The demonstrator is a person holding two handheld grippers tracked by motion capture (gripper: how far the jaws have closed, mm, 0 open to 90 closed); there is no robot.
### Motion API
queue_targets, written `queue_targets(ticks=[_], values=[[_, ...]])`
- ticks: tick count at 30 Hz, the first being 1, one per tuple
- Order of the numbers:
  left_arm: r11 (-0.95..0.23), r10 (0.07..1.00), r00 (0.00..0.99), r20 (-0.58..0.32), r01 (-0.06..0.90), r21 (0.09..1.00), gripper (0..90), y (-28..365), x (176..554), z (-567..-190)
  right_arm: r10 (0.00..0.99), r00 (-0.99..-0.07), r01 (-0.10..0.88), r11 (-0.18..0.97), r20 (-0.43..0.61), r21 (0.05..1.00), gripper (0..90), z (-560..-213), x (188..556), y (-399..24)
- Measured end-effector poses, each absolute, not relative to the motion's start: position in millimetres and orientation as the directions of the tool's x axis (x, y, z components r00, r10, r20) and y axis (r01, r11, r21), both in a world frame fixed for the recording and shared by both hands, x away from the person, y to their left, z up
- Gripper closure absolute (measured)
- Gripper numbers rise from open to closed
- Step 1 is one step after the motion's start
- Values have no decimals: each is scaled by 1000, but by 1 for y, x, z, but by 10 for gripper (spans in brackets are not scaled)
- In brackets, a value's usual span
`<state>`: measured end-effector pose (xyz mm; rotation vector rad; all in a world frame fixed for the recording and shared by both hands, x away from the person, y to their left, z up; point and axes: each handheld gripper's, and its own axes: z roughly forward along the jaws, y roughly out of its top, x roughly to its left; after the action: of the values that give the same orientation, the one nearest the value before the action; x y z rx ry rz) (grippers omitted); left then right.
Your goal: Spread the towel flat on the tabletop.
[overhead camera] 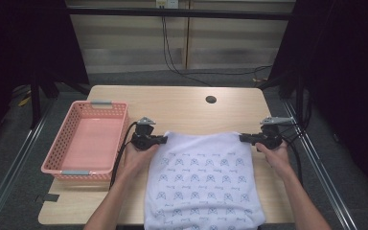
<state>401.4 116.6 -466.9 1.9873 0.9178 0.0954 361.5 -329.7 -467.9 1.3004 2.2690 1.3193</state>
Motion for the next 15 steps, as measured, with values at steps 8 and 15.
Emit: queue_targets(ticks=[8, 15], values=[[-262, 633, 743, -219, 471, 842, 864, 135, 410, -403, 778, -594, 500, 161, 202, 851, 857, -412, 369, -341], [-205, 662, 721, -206, 438, 875, 866, 144, 441, -373, 783, -597, 438, 135, 176, 889, 856, -369, 399, -333]])
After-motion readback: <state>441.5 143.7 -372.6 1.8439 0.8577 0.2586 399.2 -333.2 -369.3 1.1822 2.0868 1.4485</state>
